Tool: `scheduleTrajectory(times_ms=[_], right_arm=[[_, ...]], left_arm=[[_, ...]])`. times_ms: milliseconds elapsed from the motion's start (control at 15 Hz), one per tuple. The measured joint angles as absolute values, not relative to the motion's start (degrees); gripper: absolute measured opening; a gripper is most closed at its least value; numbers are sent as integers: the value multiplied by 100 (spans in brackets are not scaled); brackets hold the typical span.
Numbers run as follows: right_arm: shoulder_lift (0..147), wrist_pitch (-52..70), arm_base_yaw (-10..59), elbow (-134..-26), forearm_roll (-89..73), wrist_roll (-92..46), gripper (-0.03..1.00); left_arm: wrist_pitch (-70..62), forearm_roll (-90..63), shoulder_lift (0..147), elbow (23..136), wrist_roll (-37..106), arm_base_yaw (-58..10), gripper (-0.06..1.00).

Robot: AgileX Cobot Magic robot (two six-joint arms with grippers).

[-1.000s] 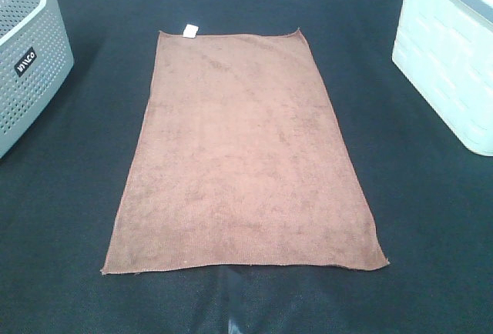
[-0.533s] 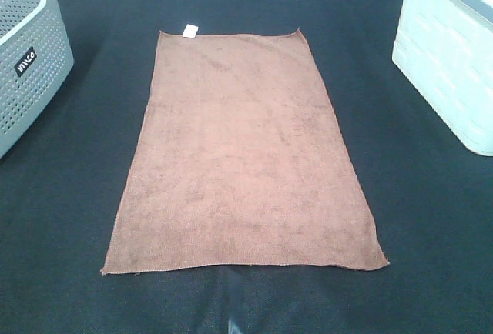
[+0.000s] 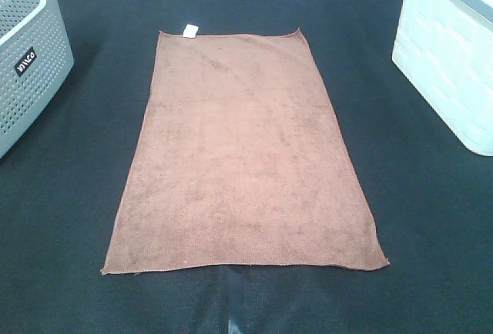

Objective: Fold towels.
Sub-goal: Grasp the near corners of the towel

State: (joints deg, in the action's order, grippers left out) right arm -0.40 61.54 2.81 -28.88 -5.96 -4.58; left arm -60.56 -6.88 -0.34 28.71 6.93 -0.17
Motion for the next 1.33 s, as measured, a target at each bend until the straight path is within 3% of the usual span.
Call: scheduleTrajectory(times_ms=[1333], right_arm=[[-40,6154,281,-2888,-596,-458,78]], left_arm=[[-6056,-688,-34,2871,693,-17,70]])
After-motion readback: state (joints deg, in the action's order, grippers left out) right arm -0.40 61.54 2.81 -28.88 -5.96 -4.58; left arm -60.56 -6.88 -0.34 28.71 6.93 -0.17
